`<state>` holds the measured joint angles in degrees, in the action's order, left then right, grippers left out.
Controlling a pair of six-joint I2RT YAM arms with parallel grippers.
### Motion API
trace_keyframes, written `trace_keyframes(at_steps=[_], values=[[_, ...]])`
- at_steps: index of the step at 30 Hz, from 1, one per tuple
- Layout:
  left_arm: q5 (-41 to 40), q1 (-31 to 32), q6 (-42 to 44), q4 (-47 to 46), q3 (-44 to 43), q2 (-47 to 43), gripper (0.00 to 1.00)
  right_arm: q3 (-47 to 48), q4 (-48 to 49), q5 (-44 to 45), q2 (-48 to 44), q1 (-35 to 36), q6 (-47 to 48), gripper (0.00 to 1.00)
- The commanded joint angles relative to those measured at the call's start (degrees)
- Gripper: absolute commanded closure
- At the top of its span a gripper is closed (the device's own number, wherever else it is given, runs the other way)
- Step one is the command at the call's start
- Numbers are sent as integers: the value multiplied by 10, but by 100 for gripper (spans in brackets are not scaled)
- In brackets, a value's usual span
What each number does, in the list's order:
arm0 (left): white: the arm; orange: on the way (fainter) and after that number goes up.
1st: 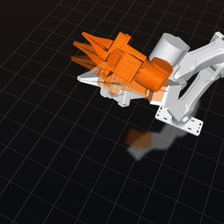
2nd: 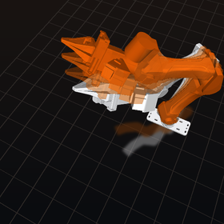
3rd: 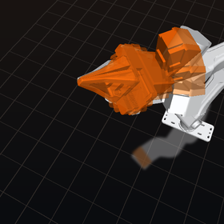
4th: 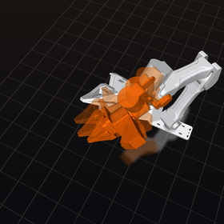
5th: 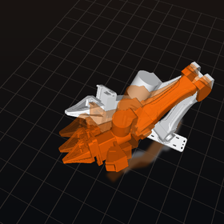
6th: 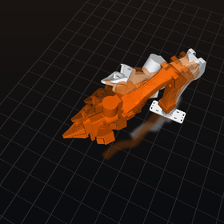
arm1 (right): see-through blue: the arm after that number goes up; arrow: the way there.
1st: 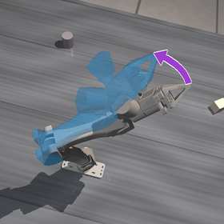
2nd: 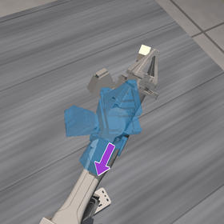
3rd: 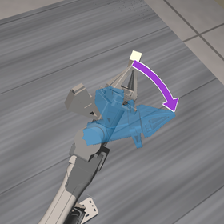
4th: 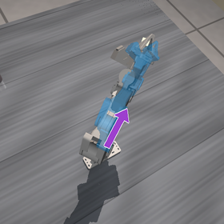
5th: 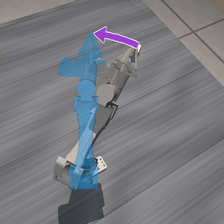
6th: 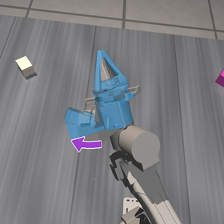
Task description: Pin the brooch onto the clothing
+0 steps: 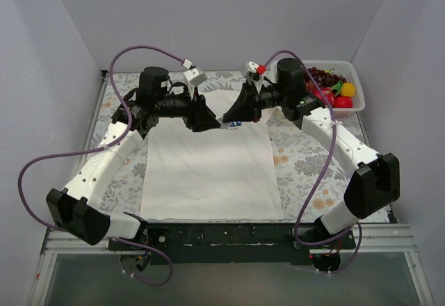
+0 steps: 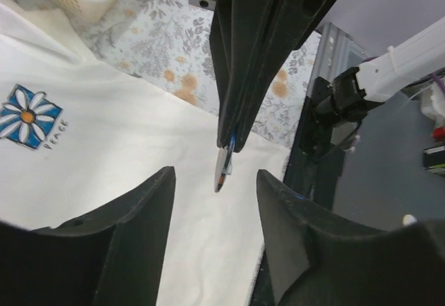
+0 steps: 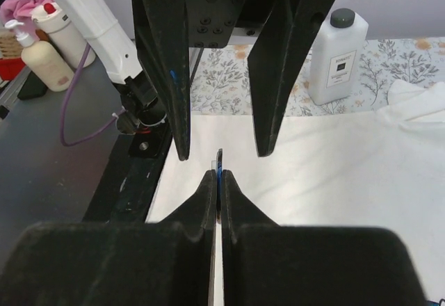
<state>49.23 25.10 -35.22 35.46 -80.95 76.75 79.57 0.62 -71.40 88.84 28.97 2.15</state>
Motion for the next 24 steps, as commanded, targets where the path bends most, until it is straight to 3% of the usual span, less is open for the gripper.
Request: trace_keyframes(at_steps=[1, 7, 8, 11, 15, 19, 24], values=[[-48, 3, -43, -86, 6, -40, 40, -53, 102, 39, -52, -1, -57, 99], [-99, 3, -108, -209, 55, -79, 25, -193, 425, 115, -134, -6, -231, 99], [-98, 3, -113, -223, 60, -82, 24, -241, 529, 131, -155, -8, -261, 99], [-54, 2, -140, -272, 69, -86, 16, -305, 665, 193, -185, -15, -337, 99], [31, 2, -184, -367, 86, -81, 14, -347, 783, 261, -196, -19, -414, 99], [116, 2, -228, -439, 107, -72, 19, -371, 856, 303, -195, -29, -474, 99], [130, 2, -262, -462, 113, -55, 29, -367, 881, 302, -184, -37, -515, 99]])
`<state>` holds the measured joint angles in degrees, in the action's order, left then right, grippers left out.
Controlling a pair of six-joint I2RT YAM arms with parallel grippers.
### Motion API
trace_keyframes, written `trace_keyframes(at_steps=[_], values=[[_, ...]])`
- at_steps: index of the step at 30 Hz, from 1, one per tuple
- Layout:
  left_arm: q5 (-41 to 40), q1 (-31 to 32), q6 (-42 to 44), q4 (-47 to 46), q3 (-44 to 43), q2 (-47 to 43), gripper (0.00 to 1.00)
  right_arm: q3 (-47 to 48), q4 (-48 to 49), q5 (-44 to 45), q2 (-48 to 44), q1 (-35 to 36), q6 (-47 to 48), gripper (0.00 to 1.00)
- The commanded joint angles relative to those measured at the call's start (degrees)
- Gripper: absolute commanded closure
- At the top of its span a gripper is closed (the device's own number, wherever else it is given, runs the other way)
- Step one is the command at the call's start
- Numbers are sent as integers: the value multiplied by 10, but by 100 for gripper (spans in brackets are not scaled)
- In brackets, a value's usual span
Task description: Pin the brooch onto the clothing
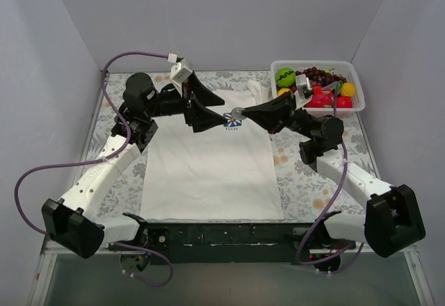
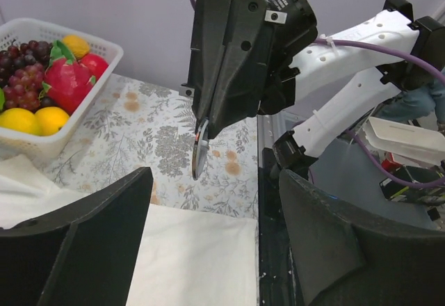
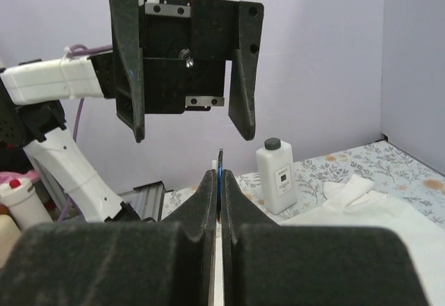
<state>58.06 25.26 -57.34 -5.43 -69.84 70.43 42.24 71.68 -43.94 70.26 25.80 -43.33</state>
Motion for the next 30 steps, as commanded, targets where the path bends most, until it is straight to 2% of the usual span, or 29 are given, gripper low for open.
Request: trace_keyframes(at_steps=[1, 6, 11, 19, 26, 27, 30], values=[[33, 1, -48, -52, 1, 11, 31, 12, 180, 23, 8, -7, -64, 99], [38, 1, -71, -58, -6, 40, 39, 14, 205, 21, 16, -8, -88, 99], [21, 2, -81, -70, -1, 52, 50, 9, 218, 24, 17, -11, -98, 99], [38, 8, -111, -115, 2, 73, 52, 4, 223, 28, 15, -14, -98, 99], [43, 23, -121, -128, 3, 92, 58, -2, 229, 33, 15, -15, -98, 99], [43, 24, -122, -129, 4, 95, 64, -2, 230, 34, 15, -15, -98, 99], [45, 28, -122, -131, 5, 99, 70, -6, 230, 37, 15, -17, -98, 99]])
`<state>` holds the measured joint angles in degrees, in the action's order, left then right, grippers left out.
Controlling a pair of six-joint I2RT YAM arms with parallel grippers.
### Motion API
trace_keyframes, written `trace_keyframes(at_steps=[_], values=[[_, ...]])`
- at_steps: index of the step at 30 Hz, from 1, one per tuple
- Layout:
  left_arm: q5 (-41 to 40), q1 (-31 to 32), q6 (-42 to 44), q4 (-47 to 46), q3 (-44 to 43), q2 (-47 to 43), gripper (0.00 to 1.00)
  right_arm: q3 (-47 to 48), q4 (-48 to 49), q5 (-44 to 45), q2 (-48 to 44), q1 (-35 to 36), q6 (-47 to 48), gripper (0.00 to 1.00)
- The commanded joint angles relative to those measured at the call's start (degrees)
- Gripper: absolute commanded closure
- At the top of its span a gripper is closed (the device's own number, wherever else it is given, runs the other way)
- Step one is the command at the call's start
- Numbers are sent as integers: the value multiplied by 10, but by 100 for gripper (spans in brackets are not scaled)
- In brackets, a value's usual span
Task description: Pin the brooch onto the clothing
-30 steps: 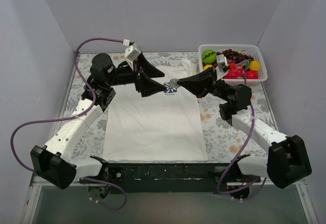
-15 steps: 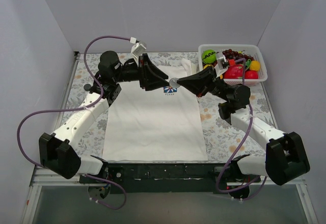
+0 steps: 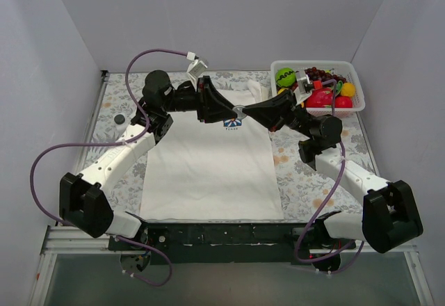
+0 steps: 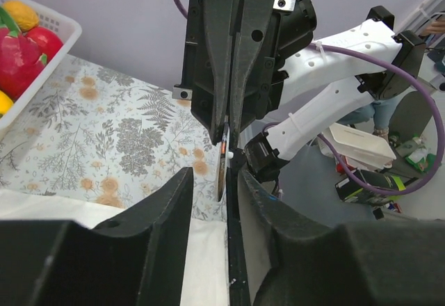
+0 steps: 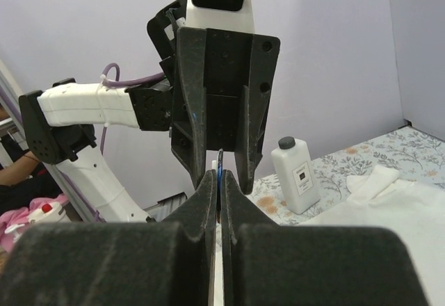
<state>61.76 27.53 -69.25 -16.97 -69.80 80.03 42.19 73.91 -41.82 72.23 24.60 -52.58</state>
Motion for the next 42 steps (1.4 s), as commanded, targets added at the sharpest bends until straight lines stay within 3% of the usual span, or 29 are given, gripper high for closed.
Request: trace_keyframes(at_steps=[1, 5, 20, 25, 35, 40, 42], values=[[8, 5, -3, -17, 5, 2, 76, -6, 207, 17, -6, -5, -6, 99], [0, 5, 0, -14, 7, 0, 100, -11, 205, 20, -9, -8, -2, 99], [-46, 5, 90, 120, -28, -24, 100, 18, 190, -44, 28, -11, -31, 99], [-67, 5, 98, 130, -34, -48, 100, 11, 230, -58, 54, -11, -70, 99], [-78, 5, 90, 122, -46, -55, 100, 6, 215, -91, 63, -10, -70, 99], [-63, 5, 86, 122, -53, -51, 100, 6, 201, -104, 66, -10, -67, 87], [-59, 5, 84, 121, -55, -49, 98, 10, 198, -107, 68, -10, -64, 92]])
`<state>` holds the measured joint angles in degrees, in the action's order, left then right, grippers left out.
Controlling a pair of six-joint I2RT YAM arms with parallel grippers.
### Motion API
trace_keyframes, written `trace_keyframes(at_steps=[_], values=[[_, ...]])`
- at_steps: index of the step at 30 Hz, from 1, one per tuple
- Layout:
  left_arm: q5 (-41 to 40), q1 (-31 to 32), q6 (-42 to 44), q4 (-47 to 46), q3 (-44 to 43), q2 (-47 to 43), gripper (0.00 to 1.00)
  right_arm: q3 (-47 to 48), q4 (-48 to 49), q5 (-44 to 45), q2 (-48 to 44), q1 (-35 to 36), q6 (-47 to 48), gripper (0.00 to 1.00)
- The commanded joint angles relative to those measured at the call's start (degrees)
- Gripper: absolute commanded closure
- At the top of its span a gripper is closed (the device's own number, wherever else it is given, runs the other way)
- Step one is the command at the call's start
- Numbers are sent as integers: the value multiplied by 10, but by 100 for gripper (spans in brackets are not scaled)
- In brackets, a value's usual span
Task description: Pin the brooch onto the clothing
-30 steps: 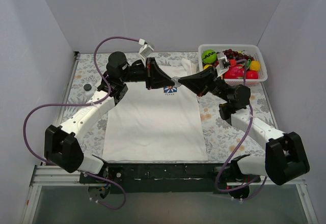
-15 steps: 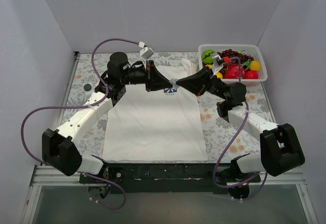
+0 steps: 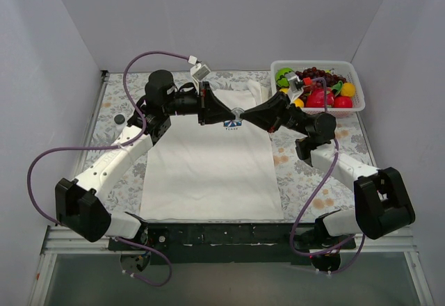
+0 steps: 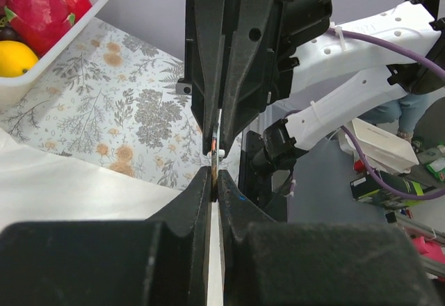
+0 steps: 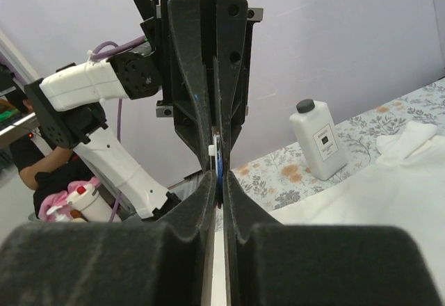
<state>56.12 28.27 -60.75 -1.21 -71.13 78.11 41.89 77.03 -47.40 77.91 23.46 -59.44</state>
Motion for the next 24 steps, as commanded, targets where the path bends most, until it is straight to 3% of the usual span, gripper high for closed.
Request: trace_keyframes(at_steps=[1, 2, 4, 6, 8, 14, 24], values=[[-3, -2, -2, -36, -42, -30, 96, 14, 164, -52, 12, 1, 5, 99], [-3, -2, -2, -36, -42, -31, 91, 14, 162, -50, 13, 1, 4, 99], [-9, -2, -3, -39, -38, -35, 62, 13, 166, -39, 10, 2, 5, 99], [-23, -2, -2, -41, -32, -42, 43, 5, 167, -20, -4, 1, 16, 99], [-36, -2, -3, -45, -27, -49, 36, -15, 165, 18, -26, 1, 30, 99], [-56, -3, -24, -92, 6, -67, 27, -70, 167, 118, -85, 1, 71, 99], [-2, -1, -117, -202, 13, 1, 30, -90, 170, 168, -120, 1, 84, 99]])
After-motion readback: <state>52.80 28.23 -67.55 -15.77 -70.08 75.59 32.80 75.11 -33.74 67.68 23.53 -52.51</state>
